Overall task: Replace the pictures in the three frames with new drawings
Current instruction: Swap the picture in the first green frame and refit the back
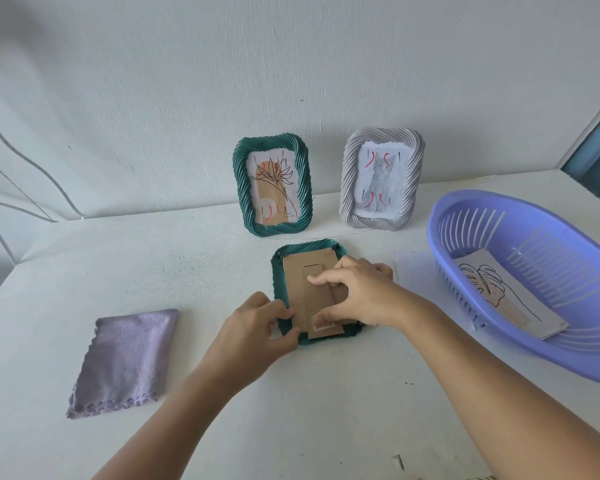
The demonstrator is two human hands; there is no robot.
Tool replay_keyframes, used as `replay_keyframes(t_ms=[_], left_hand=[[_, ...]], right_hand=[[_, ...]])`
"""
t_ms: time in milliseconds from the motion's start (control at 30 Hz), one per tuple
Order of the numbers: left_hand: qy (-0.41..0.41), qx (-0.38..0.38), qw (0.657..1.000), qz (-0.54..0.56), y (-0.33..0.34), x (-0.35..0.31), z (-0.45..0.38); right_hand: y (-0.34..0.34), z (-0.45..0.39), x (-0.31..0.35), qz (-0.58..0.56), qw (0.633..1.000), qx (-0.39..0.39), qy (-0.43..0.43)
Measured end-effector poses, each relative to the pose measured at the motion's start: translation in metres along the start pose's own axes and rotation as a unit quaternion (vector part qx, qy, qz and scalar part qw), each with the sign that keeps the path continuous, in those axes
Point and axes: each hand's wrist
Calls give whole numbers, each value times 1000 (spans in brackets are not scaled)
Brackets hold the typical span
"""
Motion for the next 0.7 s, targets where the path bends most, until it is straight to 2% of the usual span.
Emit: replay_keyframes(t_ms=[100,267,500,700], left_hand=[[-22,7,1000,10,0,-2,-3],[-59,62,996,33,-9,1,-20],[-70,54,996,-19,-7,8,-48],[-95,58,994,-4,-10,11,-58]], right_hand=[[0,0,-1,-3,1000,-2,-1],[1,0,-1,-3,1000,0,1],[9,3,3,-54,998,-18,12],[15,3,11,-48,998,-37,8]])
Point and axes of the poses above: each hand's wrist, its own z-axis away from the middle knuckle, its own y-axis out of the palm, x = y × z, and after that the axes turned 7 degrees about -x, right-handed
